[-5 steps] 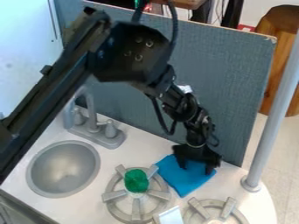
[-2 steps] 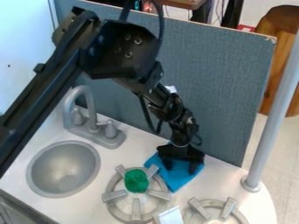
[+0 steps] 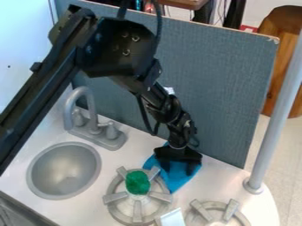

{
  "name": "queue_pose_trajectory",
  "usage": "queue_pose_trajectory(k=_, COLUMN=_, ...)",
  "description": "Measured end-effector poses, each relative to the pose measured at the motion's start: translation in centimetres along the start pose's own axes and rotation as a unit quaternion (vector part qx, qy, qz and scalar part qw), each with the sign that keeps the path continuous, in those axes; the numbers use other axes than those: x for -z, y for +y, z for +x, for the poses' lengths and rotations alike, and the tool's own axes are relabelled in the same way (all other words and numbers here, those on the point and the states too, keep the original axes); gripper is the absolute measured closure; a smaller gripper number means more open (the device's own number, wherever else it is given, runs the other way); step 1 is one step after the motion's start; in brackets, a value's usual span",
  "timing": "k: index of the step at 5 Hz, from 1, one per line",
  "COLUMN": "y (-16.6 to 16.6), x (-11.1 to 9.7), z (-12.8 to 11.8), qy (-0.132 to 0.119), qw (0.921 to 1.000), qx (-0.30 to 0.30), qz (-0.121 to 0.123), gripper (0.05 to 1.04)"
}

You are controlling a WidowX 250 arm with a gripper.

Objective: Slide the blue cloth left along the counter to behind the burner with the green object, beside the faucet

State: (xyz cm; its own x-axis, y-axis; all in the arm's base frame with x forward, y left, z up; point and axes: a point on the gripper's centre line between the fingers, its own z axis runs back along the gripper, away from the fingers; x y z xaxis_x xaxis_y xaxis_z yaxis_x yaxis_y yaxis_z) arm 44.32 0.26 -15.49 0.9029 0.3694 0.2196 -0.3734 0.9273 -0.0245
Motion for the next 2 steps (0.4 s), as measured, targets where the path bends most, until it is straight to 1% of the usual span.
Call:
queue_pose_trajectory(k=1, y=1.3, x=0.1, z=0.3, qy=-0.004, qw=0.9997, qx=-0.018, qz=0.013, gripper=0.083)
queue_pose_trajectory(k=2, y=3.5, x=0.2, z=1.1, qy=-0.007, qw=0.9985, qx=-0.048, qz=0.025, gripper=0.083)
